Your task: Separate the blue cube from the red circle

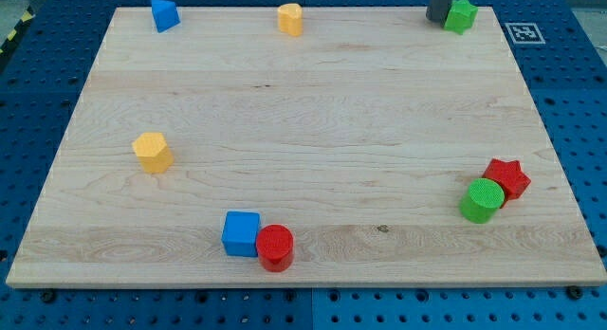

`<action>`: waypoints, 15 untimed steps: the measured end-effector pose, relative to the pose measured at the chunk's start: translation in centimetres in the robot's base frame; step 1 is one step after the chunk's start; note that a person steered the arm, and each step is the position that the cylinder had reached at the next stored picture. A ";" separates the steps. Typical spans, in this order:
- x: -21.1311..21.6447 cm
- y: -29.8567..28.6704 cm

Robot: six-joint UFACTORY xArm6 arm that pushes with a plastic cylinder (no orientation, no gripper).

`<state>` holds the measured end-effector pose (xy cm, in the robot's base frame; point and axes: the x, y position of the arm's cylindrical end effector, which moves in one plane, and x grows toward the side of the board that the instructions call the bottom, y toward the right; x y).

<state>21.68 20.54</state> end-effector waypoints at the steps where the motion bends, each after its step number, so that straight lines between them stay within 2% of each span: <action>1: 0.0 0.1; 2: 0.1 -0.6; 3: 3.8 -3.4; 4: 10.1 -3.9; 6: 11.3 -4.1; 7: 13.5 -4.2; 8: 16.5 -9.0; 9: 21.1 -16.4; 10: 26.9 -21.2; 11: 32.4 -20.8; 13: 40.0 -17.4; 14: 40.2 -17.6; 15: 40.2 -20.6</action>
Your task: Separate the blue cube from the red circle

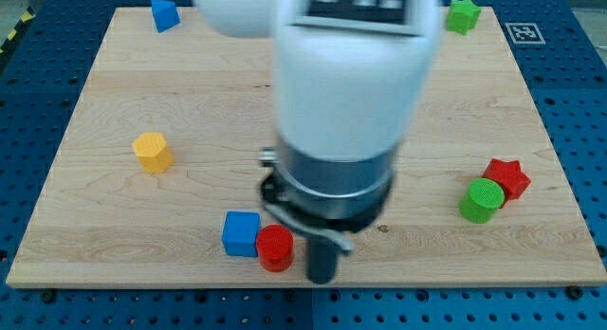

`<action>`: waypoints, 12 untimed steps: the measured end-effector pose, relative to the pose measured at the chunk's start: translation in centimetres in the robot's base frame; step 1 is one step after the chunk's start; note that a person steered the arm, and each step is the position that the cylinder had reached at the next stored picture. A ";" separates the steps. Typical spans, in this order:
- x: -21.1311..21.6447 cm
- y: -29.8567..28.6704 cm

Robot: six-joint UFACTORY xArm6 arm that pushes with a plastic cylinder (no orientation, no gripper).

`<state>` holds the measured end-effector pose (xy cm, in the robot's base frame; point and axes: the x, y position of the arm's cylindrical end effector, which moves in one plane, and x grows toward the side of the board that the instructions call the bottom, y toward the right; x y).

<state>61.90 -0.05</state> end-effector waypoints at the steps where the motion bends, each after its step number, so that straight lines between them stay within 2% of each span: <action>1: -0.1 -5.2; 2: -0.5 -5.2; 5: -1.1 -12.8; 7: -2.2 -11.4; 10: -7.8 -11.4; 12: -13.2 -11.4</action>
<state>48.70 -11.44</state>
